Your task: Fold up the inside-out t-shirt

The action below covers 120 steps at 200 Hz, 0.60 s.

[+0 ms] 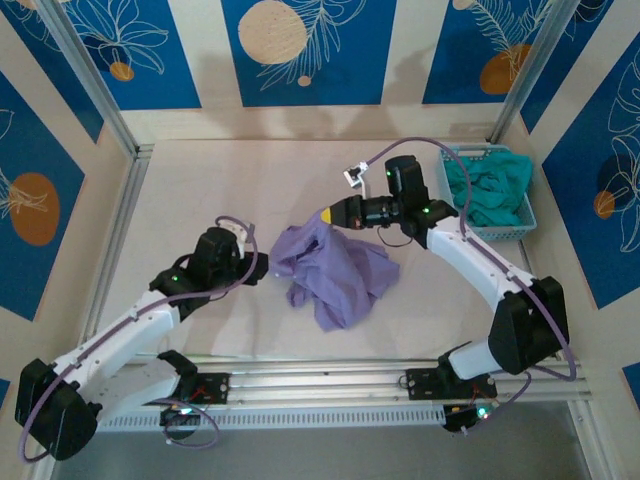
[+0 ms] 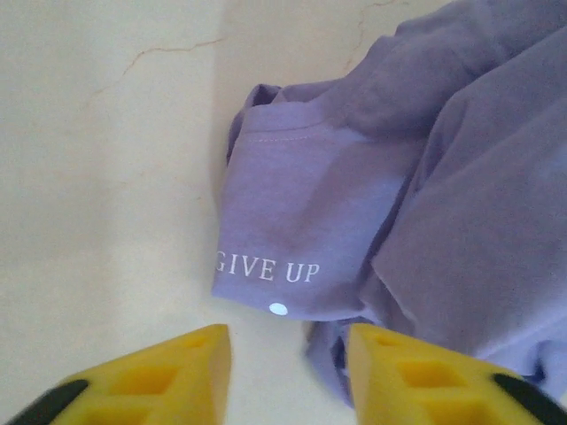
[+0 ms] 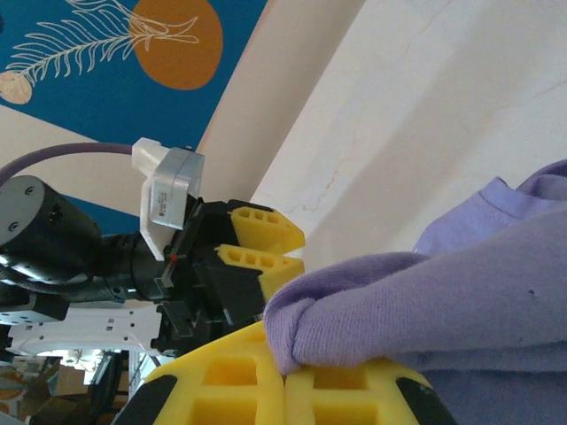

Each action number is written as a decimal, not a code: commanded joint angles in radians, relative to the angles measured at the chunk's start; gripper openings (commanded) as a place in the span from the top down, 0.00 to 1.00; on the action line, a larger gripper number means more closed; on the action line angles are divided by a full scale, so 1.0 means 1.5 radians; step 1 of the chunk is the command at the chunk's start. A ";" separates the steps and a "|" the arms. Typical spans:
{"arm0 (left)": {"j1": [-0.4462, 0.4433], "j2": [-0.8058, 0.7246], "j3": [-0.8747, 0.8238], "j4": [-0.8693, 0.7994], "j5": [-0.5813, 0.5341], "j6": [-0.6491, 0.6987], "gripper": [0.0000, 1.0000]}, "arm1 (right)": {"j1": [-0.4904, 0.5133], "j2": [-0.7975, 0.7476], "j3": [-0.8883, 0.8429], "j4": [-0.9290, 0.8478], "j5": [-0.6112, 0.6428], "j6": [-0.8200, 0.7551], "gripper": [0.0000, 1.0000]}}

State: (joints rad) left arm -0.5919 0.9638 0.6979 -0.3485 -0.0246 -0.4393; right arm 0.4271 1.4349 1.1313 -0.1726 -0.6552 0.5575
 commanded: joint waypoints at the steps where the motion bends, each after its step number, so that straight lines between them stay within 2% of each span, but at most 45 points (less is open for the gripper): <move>1: -0.023 -0.034 0.006 -0.010 0.007 0.011 0.51 | 0.004 0.010 -0.003 0.018 -0.007 0.016 1.00; 43: -0.103 -0.006 0.040 0.020 -0.001 0.072 0.32 | 0.011 0.016 0.008 0.004 0.004 0.009 1.00; 79: -0.149 0.099 0.103 0.063 -0.016 0.142 0.28 | 0.017 0.018 0.014 -0.015 0.008 -0.002 1.00; 96: -0.150 0.157 0.132 0.103 -0.024 0.165 0.38 | 0.019 0.018 0.012 -0.026 0.014 -0.013 1.00; 110: -0.148 0.209 0.169 0.098 -0.043 0.182 0.55 | 0.016 0.015 0.015 -0.049 0.026 -0.029 1.00; 120: -0.145 0.238 0.198 0.081 -0.042 0.188 0.71 | 0.014 0.010 0.021 -0.076 0.052 -0.052 1.00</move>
State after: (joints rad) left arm -0.8097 1.2400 0.8993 -0.2489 -0.0486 -0.2317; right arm 0.4507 1.4517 1.1313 -0.1947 -0.6254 0.5453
